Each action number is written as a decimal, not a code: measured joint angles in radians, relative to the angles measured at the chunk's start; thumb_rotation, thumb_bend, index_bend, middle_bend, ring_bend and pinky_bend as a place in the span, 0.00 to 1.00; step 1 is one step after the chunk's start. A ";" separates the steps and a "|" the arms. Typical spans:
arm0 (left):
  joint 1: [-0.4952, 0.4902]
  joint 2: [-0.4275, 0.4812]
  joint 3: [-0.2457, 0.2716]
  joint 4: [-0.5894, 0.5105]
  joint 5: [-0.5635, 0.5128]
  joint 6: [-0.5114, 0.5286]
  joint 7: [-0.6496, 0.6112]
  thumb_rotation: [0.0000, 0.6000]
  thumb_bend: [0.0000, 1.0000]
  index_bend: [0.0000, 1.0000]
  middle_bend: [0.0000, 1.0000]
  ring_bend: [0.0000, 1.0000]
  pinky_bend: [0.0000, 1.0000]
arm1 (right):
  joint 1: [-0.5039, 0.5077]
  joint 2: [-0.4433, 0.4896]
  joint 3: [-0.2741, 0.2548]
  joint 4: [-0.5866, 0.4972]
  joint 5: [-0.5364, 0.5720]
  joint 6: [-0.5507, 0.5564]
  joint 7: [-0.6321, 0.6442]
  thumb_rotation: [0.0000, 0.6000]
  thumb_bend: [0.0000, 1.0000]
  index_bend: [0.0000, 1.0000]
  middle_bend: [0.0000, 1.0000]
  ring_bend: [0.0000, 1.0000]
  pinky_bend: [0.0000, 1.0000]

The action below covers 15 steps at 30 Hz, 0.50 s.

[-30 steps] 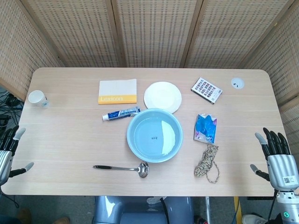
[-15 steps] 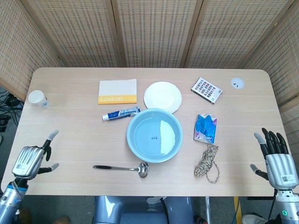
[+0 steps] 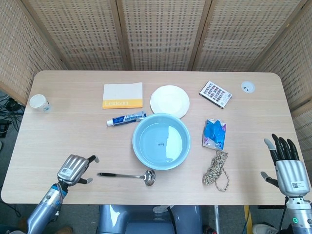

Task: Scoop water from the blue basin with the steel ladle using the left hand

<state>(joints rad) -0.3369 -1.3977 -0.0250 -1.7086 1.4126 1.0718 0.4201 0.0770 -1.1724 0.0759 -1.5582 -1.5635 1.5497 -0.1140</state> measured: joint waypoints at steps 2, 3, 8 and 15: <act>-0.013 -0.031 -0.004 -0.001 -0.029 -0.016 0.032 1.00 0.23 0.43 0.91 1.00 1.00 | 0.001 0.000 -0.001 -0.001 0.000 -0.002 0.001 1.00 0.00 0.00 0.00 0.00 0.00; -0.020 -0.049 -0.006 0.001 -0.041 -0.022 0.043 1.00 0.24 0.43 0.90 1.00 1.00 | 0.001 0.000 -0.001 -0.002 -0.001 -0.003 0.002 1.00 0.00 0.00 0.00 0.00 0.00; -0.045 -0.119 -0.003 0.033 -0.081 -0.054 0.096 1.00 0.29 0.44 0.90 1.00 1.00 | 0.001 0.004 -0.004 -0.004 0.000 -0.006 0.010 1.00 0.00 0.00 0.00 0.00 0.00; -0.067 -0.200 0.010 0.093 -0.150 -0.064 0.159 1.00 0.31 0.49 0.90 1.00 1.00 | 0.002 0.010 -0.004 -0.007 0.004 -0.012 0.026 1.00 0.00 0.00 0.00 0.00 0.00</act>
<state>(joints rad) -0.4035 -1.5977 -0.0153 -1.6155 1.2627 1.0082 0.5794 0.0793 -1.1626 0.0717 -1.5650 -1.5597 1.5378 -0.0884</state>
